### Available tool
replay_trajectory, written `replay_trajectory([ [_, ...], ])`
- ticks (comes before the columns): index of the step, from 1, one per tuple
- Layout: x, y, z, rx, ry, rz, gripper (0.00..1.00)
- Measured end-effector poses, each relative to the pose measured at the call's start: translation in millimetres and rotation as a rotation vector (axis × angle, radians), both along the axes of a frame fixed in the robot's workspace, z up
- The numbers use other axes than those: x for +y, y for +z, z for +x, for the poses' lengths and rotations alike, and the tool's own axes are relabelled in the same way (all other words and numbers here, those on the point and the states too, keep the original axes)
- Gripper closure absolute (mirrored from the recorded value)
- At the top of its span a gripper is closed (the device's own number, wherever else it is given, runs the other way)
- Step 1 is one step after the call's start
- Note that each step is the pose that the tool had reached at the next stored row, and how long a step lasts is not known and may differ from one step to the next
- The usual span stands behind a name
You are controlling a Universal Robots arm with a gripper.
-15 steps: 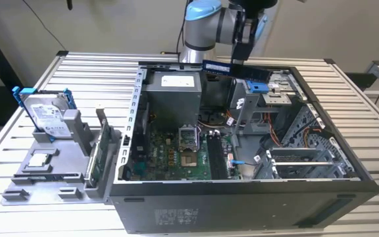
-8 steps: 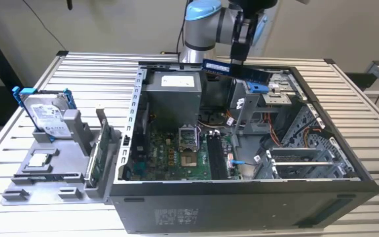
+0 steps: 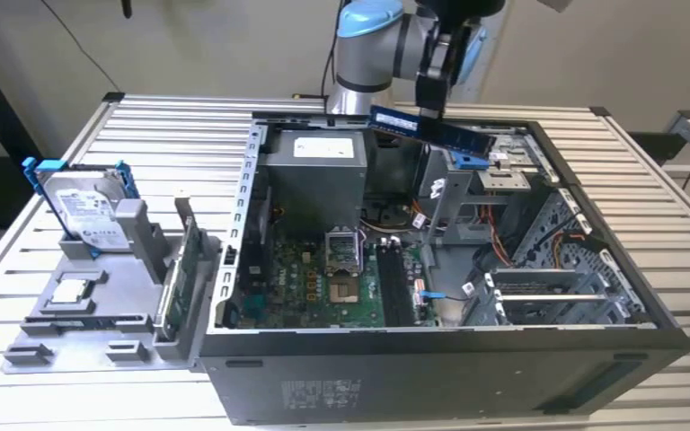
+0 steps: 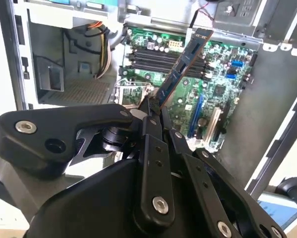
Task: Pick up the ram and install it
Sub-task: 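Insert the ram into the slot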
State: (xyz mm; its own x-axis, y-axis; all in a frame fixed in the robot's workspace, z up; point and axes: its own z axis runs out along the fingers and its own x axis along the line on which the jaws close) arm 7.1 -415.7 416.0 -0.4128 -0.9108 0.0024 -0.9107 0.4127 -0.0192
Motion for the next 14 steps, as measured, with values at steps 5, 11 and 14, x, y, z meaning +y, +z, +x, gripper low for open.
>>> replay_trajectory([
  [5, 0.0, -0.5, 0.0, -0.0001, -0.055, -0.0008, 0.86],
  [11, 0.0, -1.0, 0.0, 0.0000, -0.122, -0.0018, 0.86],
  [14, 0.0, -1.3, 0.0, 0.0000, -0.155, -0.0024, 0.86],
])
